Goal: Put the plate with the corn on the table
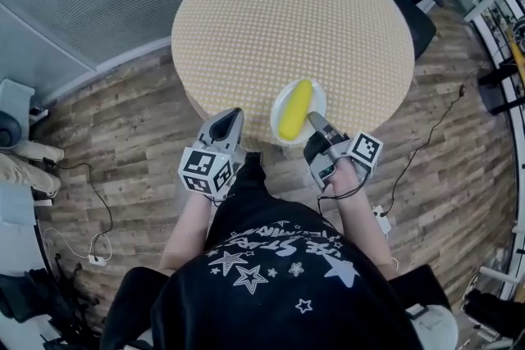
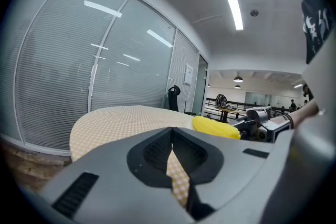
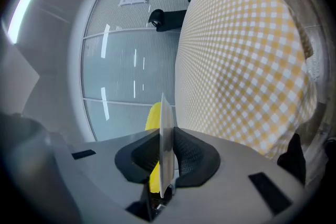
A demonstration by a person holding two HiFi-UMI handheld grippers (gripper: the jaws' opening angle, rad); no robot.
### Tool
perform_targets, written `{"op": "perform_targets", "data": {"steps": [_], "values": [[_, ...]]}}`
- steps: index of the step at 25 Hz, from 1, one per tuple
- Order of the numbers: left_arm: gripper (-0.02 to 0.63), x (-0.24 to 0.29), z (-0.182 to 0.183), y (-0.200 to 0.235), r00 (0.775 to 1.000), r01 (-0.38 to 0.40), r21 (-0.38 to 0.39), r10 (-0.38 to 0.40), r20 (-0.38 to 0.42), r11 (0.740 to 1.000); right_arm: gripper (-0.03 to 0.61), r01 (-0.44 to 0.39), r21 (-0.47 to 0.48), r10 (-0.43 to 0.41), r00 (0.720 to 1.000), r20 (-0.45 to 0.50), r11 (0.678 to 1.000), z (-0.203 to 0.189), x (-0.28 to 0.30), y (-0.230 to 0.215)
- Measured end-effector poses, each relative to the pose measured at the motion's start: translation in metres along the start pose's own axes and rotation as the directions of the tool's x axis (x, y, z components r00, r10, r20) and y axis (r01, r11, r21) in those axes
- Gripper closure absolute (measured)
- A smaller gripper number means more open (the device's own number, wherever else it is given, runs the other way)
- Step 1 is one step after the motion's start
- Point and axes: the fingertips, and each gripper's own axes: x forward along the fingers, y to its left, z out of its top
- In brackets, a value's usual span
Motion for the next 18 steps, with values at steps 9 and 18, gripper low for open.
{"op": "perform_targets", "data": {"steps": [9, 18], "values": [[0.606, 0.055, 0.023, 0.063, 0.999, 0.039, 0.001, -0.039, -0.016, 0.999, 0.520, 0.017, -0.006, -0.017, 0.999, 0.035, 1.000, 0.032, 0.072, 0.007], [0.606, 0.100, 0.031, 0.131, 0.998, 0.047, -0.002, -0.047, -0.036, 0.999, 0.520, 0.019, -0.020, -0.019, 1.000, 0.024, 1.000, 0.051, 0.149, 0.002]]}}
